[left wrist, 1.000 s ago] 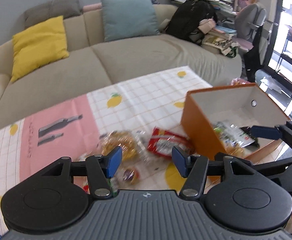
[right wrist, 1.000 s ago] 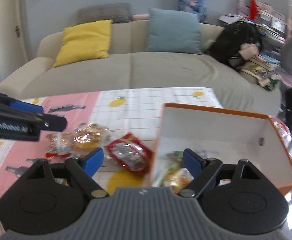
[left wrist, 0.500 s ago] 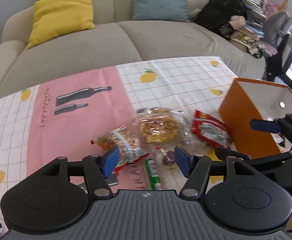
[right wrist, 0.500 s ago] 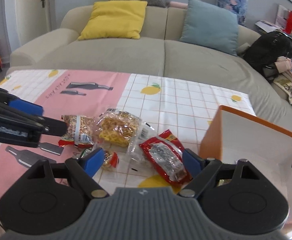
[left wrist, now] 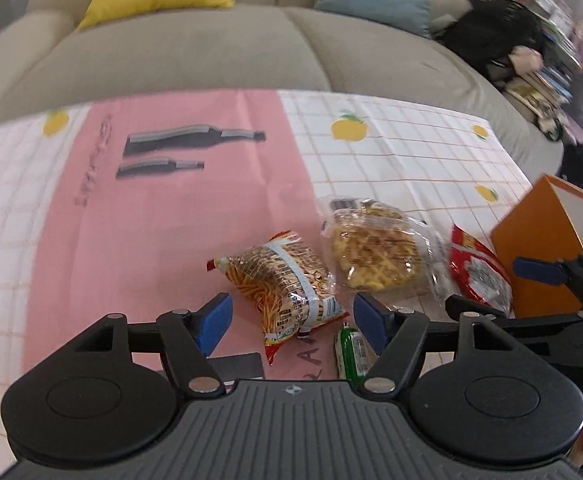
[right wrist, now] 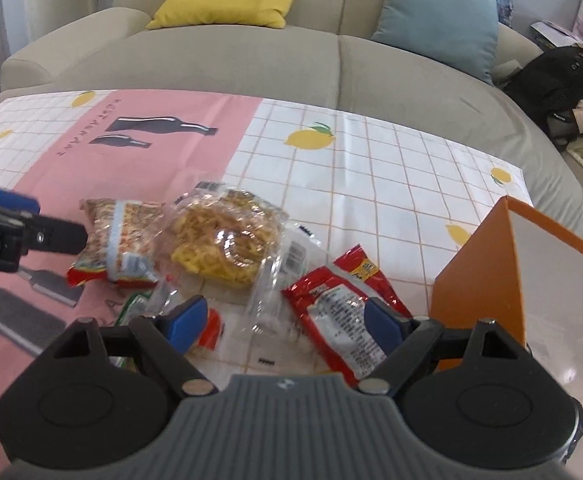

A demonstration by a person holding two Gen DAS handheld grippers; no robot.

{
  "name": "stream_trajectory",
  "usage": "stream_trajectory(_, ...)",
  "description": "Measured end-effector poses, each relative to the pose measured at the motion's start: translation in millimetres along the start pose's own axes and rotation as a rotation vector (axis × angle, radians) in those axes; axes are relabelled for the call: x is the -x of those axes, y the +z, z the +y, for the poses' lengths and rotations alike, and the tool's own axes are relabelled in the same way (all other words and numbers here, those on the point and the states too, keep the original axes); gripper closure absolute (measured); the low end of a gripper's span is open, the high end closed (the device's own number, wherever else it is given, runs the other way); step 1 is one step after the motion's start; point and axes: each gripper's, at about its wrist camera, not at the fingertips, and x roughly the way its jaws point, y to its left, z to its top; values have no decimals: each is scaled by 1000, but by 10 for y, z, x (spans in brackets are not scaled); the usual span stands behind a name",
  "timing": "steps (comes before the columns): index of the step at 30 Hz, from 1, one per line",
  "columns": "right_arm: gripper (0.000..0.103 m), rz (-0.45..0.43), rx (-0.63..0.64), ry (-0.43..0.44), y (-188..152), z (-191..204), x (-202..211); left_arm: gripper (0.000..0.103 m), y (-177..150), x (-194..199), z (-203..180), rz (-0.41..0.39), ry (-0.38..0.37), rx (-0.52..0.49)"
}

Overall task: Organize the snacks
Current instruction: 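Move both tools back from the box toward the remaining snacks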

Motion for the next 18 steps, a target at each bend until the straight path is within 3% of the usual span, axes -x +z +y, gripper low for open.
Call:
stream_trajectory(7,19,39,-61,-16,59,-131,-239,22,18,-360,176,48,-11,187)
stream_trajectory(18,18,13,-34,-9,-49,-116,-326,24,43,-605,122,90,20,195)
